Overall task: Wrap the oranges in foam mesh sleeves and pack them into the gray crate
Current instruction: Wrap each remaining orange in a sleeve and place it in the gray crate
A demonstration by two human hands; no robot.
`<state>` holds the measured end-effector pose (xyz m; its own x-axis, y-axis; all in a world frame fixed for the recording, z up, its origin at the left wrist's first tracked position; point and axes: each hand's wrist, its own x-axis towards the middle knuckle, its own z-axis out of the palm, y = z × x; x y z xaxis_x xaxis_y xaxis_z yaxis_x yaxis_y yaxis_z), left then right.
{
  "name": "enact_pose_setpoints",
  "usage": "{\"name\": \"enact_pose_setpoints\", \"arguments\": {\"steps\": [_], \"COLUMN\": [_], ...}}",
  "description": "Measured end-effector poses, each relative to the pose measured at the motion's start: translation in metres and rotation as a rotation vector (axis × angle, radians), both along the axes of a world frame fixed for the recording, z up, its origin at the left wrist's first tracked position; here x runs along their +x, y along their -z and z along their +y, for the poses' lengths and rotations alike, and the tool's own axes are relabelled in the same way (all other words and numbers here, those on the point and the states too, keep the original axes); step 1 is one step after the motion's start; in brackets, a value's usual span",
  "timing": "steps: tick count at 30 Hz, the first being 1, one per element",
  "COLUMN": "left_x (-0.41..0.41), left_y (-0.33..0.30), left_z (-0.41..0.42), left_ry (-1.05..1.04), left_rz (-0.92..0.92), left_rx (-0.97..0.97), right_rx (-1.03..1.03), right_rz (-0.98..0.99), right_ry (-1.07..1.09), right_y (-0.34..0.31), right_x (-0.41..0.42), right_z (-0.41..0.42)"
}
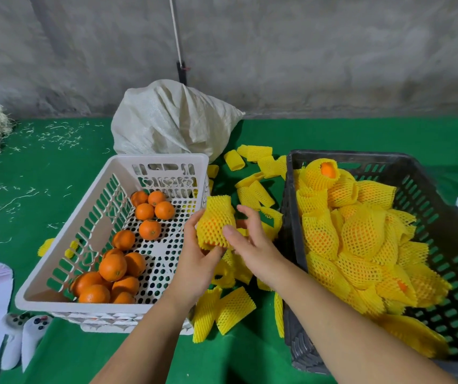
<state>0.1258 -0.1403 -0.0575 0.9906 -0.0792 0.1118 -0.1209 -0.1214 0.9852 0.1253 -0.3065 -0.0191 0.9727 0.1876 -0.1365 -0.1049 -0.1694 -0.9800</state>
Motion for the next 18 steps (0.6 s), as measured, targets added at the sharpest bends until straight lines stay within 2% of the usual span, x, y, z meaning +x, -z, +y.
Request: {"name": "enact_pose_setpoints", "arguments": {"steps": [3,12,14,18], "left_x": [-0.008,-0.010,-0.016,-0.017], "left_y": [0.000,-0.003,-0.009,-0.015], "left_z": [-0.006,0.000,-0.001,0.004], "left_ry": [0.119,0.052,0.042,-0.053], "left_rz": [-0.041,-0.014,-0.035,-0.084], "left_rx": [0.187,0.197,0.235,0.206], "right_rx": [-0.108,-0.061,-0.012,0.229], "right_rz": [0.079,0.000,-0.033,-0.186], "right_ry": [-0.027,0.048,0.174,0.589], "right_y": [0.001,-0.012,-0.019,-0.052], "right_x": [0.000,-0.009,-0.010,-0.009], "right_z": [0.005,0.001,-0.010,-0.078]}}
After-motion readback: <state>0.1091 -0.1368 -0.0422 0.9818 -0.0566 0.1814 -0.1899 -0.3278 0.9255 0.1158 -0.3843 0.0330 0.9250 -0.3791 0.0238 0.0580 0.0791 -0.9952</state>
